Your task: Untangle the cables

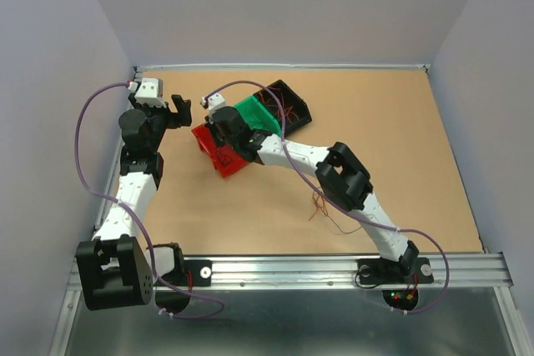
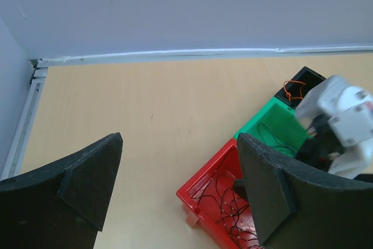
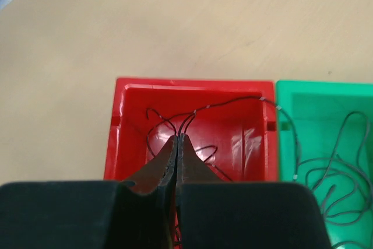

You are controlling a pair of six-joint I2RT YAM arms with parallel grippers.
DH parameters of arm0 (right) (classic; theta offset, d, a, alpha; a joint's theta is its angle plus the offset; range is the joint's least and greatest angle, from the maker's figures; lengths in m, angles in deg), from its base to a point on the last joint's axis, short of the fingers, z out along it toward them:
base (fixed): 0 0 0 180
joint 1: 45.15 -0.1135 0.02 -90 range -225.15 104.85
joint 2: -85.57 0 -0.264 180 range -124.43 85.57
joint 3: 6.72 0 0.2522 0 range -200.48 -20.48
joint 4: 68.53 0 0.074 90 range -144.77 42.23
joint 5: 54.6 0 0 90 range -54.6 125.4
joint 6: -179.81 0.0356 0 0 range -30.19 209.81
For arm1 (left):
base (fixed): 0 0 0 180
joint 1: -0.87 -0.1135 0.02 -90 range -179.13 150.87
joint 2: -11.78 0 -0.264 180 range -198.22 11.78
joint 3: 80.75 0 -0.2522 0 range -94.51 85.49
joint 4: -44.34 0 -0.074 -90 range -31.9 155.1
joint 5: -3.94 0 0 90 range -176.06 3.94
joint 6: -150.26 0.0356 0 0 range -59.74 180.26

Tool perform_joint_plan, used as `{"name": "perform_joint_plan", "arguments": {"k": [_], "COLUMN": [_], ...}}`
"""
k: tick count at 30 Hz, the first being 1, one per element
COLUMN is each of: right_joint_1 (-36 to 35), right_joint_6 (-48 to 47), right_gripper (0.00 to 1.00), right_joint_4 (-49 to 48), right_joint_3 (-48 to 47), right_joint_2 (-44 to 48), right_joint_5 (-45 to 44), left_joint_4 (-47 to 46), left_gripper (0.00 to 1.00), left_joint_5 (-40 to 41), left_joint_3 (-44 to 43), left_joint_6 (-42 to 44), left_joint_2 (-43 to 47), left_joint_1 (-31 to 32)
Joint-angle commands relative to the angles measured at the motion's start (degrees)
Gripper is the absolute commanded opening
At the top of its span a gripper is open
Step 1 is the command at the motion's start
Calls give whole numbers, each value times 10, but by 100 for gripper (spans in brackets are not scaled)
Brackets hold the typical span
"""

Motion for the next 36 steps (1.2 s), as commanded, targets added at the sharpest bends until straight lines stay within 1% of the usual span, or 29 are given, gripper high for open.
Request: {"name": "perform_joint_plan", "arguments": {"k": [1, 4, 7, 9, 10, 11, 13, 14, 15, 16, 19, 20, 23, 24, 25, 27, 28, 30, 31, 32, 34, 35, 36], "right_joint_1": [-8, -5, 2, 2, 2, 2, 2, 2, 3, 2, 2, 2, 2, 2, 2, 1, 2, 2, 3, 2, 2, 2, 2], "right_joint_6": [-18, 0, 24, 25, 24, 23, 22, 22, 22, 22, 22, 23, 24, 21, 20, 22, 21, 25, 27, 27, 34, 41, 54], "right_gripper": [1, 1, 0, 1, 3, 9, 13, 17, 18, 22, 27, 31, 34, 36, 38, 38, 39, 41, 42, 47, 55, 63, 66], "right_joint_4": [109, 127, 133, 137, 136, 137, 135, 135, 134, 133, 125, 117, 78, 32, -31, -59, -66, -76, -80, -87, -94, -100, -105], "right_joint_3": [-66, -55, -28, -25, -25, -29, -42, -55, -61, -64, -62, -56, 6, 65, 92, 133, 161, 191, 211, 249, 299, 323, 384], "right_joint_2": [-58, -65, -48, -40, -36, -29, -24, -18, -15, -11, 12, 19, 71, 106, 126, 155, 184, 214, 230, 268, 309, 365, 393], "right_joint_5": [-52, -37, 8, 20, 22, 21, 13, 3, -1, -4, 0, 1, 24, 36, 37, 39, 32, 21, 13, 8, -7, -36, -54], "left_joint_4": [-38, -38, -37, -37, -38, -38, -39, -39, -40, -40, -41, -43, -45, -47, -48, -51, -53, -55, -57, -59, -61, -62, -60], "left_gripper": [92, 92, 92, 92, 92, 92, 92, 92, 92, 92, 92, 92, 92, 92, 92, 93, 93, 93, 93, 93, 93, 93, 93], "left_joint_5": [-11, -13, -16, -21, -22, -24, -24, -27, -29, -31, -37, -38, -32, -33, -38, -73, -90, -121, -123, -122, -134, -139, -147], "left_joint_3": [3, 4, 5, 6, 7, 7, 8, 9, 9, 11, 17, 17, 23, 24, 24, 30, 32, 36, 39, 41, 44, 44, 45], "left_joint_6": [0, 2, 1, 1, 2, 2, 3, 7, 7, 6, 7, 7, 7, 20, 21, 33, 40, 51, 52, 55, 62, 67, 82], "left_joint_2": [13, 14, 17, 19, 20, 21, 23, 23, 24, 24, 34, 39, 45, 49, 49, 52, 52, 55, 56, 58, 57, 52, 49], "left_joint_1": [1, 0, 1, 1, 1, 1, 1, 1, 0, 1, 1, 1, 1, 1, 1, 1, 2, 3, 6, 10, 21, 40, 60]}}
